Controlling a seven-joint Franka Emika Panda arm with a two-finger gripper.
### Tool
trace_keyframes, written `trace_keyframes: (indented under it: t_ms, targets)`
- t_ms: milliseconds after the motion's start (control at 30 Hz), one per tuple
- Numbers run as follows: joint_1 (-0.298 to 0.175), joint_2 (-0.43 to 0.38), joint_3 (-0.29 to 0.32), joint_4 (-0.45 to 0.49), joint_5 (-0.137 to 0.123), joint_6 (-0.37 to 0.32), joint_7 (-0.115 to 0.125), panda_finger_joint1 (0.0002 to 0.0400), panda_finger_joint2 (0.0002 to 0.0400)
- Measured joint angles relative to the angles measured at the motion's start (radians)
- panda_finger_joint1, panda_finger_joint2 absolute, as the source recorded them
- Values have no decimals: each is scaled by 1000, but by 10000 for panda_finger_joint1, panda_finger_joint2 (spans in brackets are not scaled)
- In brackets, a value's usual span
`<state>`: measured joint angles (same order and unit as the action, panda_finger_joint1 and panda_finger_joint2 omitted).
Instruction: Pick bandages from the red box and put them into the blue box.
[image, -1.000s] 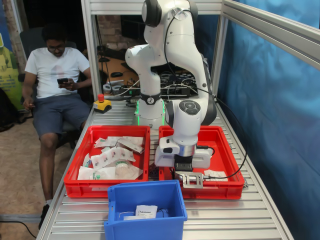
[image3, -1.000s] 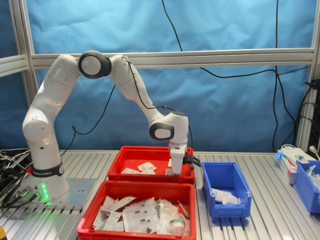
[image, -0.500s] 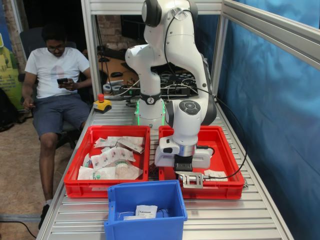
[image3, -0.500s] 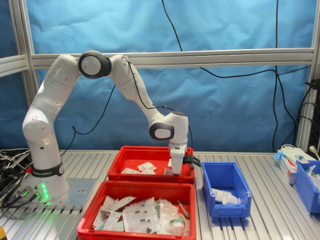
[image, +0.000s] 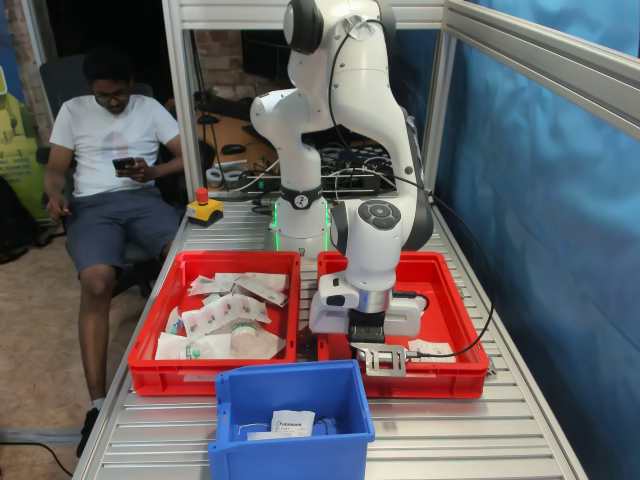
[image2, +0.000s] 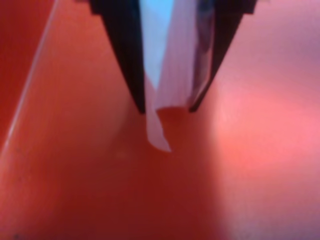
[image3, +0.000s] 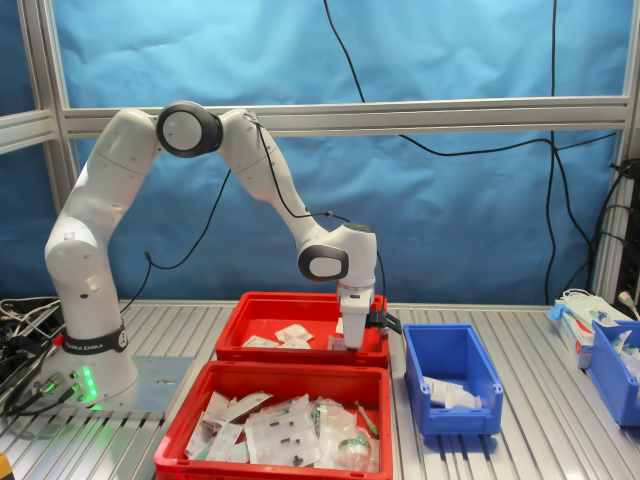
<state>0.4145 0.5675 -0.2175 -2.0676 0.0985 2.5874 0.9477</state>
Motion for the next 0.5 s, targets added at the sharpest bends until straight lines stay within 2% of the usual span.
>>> trace_keyframes:
  t_ms: [500]
  targets:
    - [7,-13,-15,-18,0,-12,0,60,60]
